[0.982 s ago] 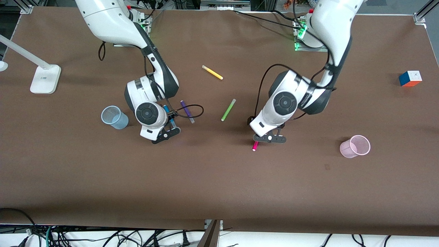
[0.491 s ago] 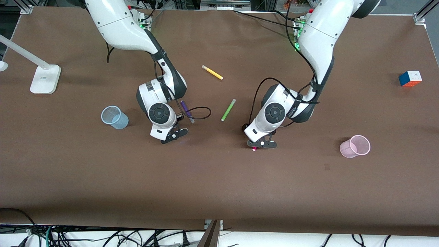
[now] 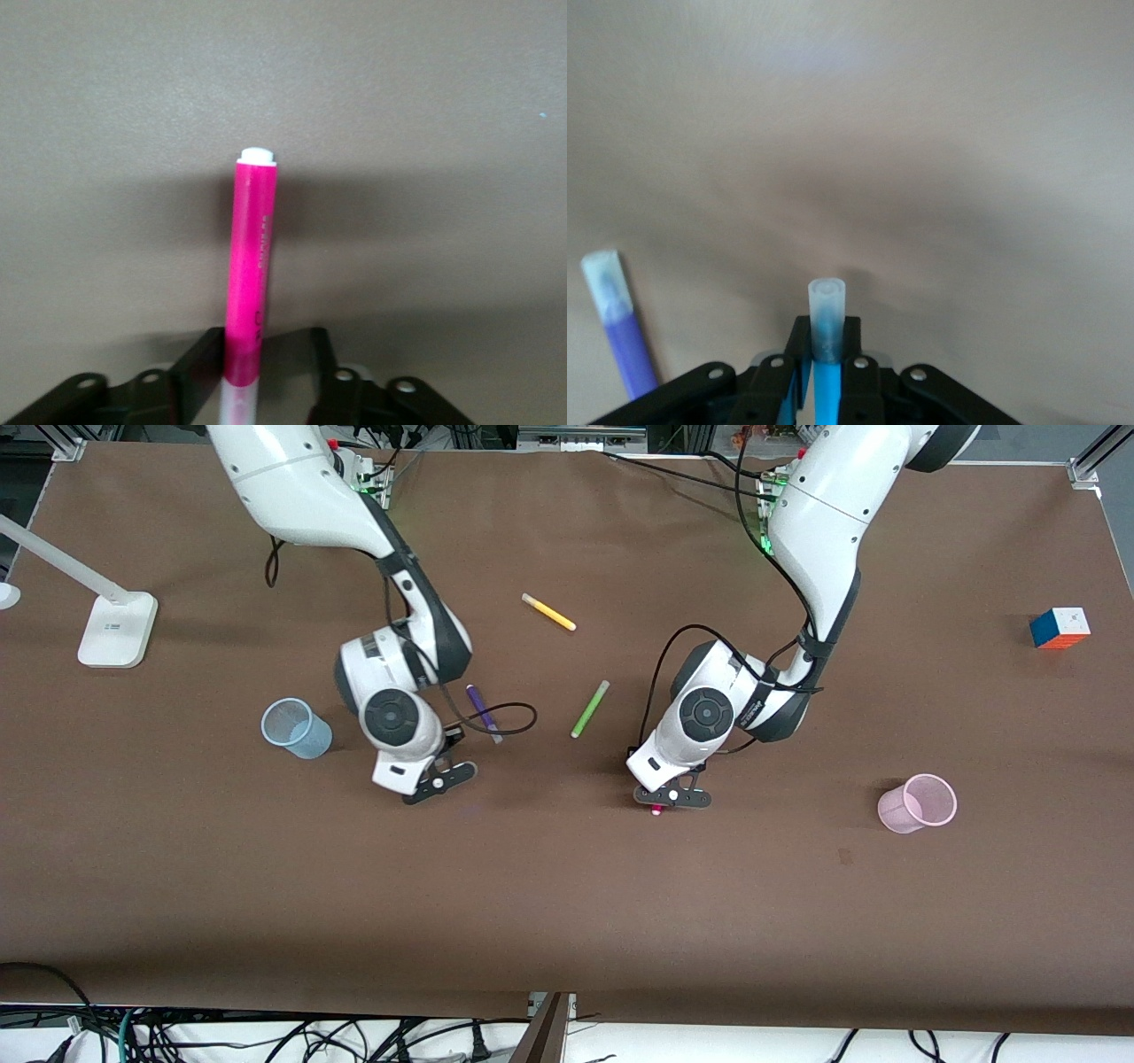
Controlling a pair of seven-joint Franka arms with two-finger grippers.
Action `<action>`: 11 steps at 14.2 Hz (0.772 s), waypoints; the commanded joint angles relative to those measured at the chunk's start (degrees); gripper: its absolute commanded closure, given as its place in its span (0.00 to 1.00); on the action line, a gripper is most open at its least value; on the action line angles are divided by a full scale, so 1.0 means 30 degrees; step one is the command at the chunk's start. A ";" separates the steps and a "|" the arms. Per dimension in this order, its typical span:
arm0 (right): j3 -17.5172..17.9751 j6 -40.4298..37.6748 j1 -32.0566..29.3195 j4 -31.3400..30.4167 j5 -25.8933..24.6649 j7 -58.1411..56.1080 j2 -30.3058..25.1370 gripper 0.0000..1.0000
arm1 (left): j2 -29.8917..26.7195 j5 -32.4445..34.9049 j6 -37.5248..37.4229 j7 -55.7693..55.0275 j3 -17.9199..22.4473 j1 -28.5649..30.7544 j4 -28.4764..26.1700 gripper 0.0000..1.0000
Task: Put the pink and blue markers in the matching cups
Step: 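Carry pink to the pink cup while the right gripper carries blue to its cup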
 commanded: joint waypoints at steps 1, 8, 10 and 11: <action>0.0100 -0.3175 -0.2053 0.0163 0.1278 -0.5836 -0.2832 1.00 | 0.0345 0.0287 -0.0003 -0.0102 0.0200 -0.0123 0.0184 1.00; -0.0515 -0.7398 -0.6037 0.0254 0.6370 -2.1132 -0.4889 1.00 | -0.1524 0.0317 -0.2101 0.1449 0.0346 0.0521 0.0360 1.00; -0.0545 -0.8074 -0.7444 -0.0009 0.7988 -2.5588 -0.4567 1.00 | -0.3250 0.0317 -0.4503 0.1450 0.0404 0.0697 0.0390 1.00; -0.0545 -0.8396 -0.7827 -0.0185 0.8226 -2.7058 -0.4508 1.00 | -0.4187 0.0346 -0.5849 0.1508 0.0434 0.0843 0.0390 1.00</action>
